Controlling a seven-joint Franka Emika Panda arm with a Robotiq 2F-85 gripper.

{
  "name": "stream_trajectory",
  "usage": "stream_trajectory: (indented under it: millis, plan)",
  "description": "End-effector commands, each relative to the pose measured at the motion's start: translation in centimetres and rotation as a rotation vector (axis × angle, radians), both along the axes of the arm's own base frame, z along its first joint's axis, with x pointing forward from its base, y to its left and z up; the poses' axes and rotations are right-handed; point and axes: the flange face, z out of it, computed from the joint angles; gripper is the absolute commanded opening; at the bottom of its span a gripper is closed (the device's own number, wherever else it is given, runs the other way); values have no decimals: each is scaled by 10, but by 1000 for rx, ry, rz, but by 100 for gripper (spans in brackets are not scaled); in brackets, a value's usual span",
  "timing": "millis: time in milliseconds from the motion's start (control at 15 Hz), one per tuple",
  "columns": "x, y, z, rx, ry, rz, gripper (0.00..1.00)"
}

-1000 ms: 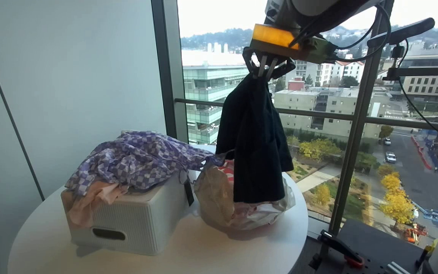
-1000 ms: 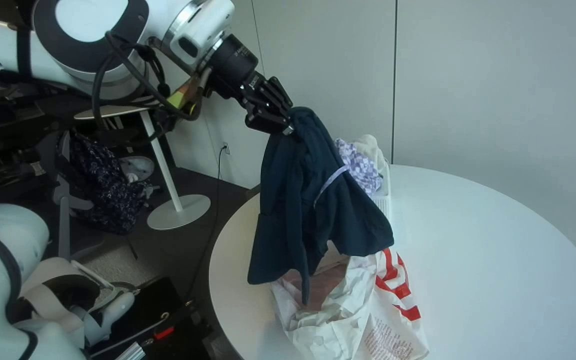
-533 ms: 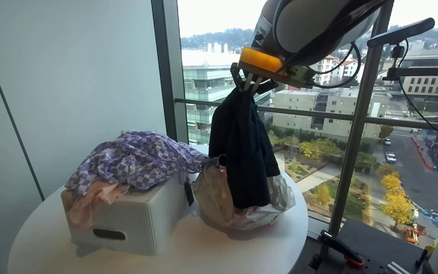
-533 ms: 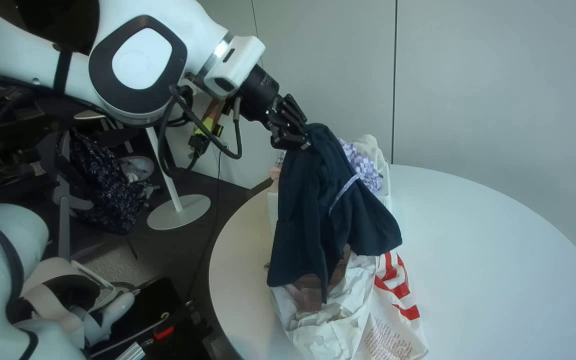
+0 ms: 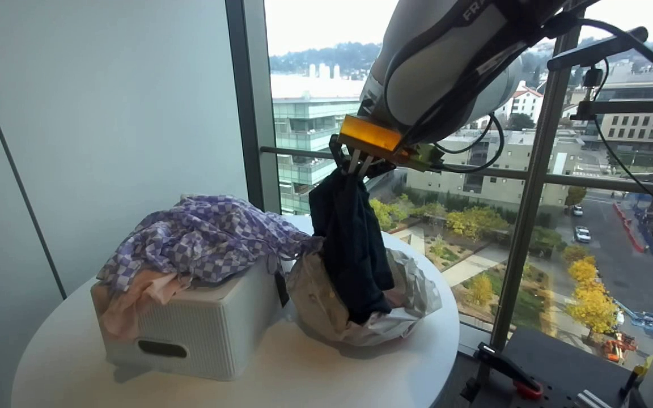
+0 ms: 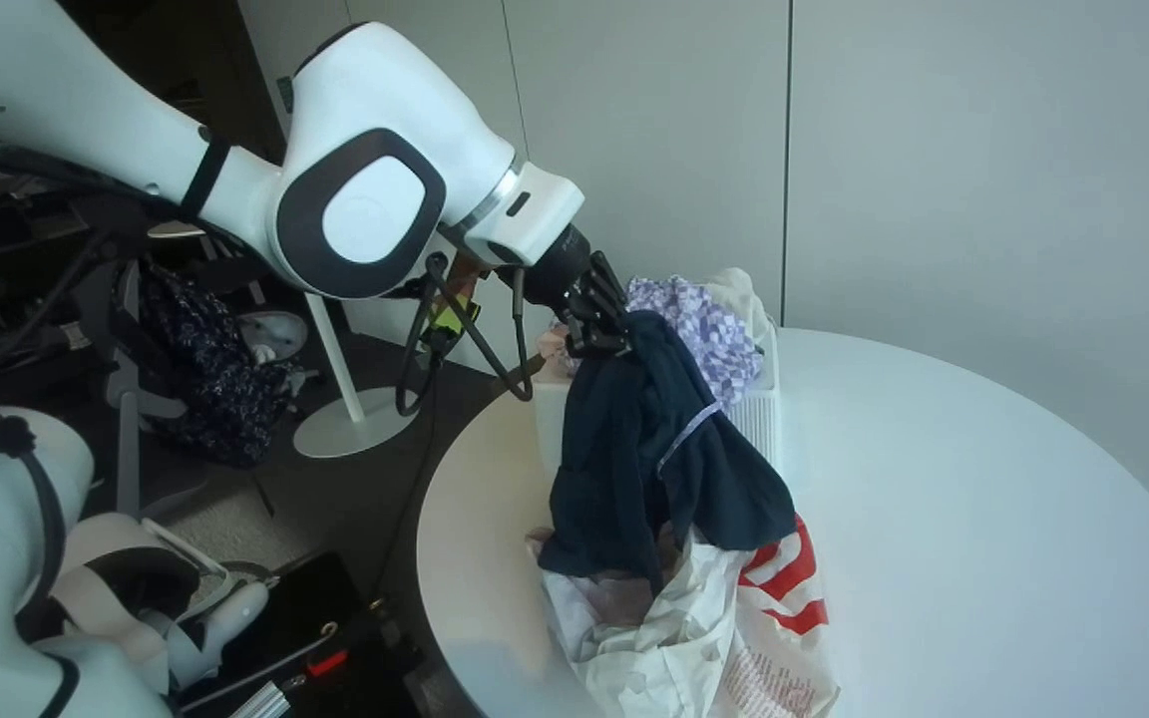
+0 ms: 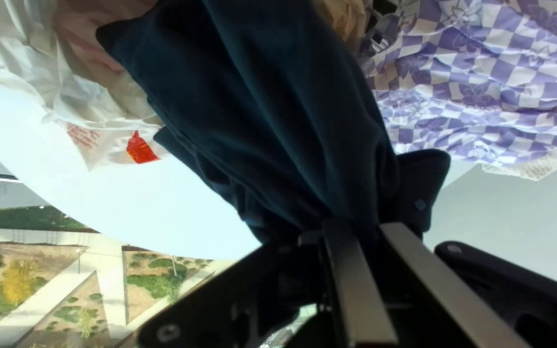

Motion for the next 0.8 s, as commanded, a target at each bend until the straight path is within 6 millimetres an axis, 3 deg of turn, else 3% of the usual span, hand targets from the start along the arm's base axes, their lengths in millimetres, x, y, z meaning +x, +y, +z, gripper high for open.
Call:
stream_trajectory:
  millis: [0,200,467,600,733]
  plan:
    - [1,-16,-13,-61,34,-54,5]
    - [-5,-14,-26,-56,142,-17,5]
    - [-6,23,-40,74,204,145,5]
    - [-12,27,-57,93,305,173,5]
    - [-14,15,-81,76,404,149,5]
